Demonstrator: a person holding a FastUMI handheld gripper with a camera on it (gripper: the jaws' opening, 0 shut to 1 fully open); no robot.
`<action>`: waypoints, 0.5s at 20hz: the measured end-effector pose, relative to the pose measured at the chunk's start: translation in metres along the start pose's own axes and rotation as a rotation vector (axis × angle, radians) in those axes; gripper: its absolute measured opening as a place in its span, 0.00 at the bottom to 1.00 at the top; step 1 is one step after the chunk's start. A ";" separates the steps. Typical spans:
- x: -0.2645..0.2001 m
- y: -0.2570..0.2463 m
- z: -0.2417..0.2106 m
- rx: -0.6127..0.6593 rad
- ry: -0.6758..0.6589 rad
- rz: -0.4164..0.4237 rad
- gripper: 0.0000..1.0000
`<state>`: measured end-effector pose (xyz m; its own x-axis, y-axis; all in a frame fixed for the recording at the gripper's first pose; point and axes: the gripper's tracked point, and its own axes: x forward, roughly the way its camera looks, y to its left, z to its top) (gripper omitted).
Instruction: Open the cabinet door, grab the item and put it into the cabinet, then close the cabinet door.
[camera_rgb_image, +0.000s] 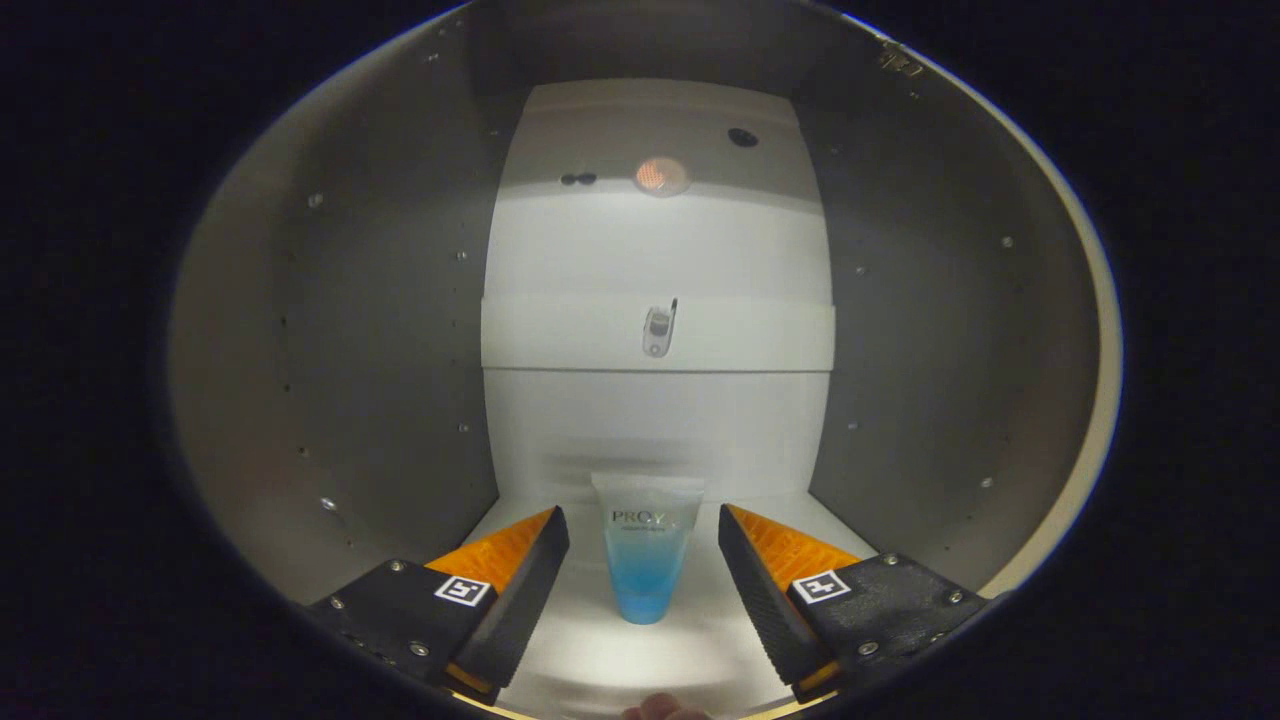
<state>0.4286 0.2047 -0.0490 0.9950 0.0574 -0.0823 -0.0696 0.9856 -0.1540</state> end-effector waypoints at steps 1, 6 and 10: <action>-0.017 0.000 0.007 0.016 -0.012 0.009 0.94; -0.148 0.008 0.041 0.075 -0.070 0.099 0.93; -0.250 -0.004 0.052 0.042 -0.093 0.099 0.93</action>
<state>0.1841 0.1950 0.0232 0.9859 0.1672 -0.0030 -0.1665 0.9801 -0.1077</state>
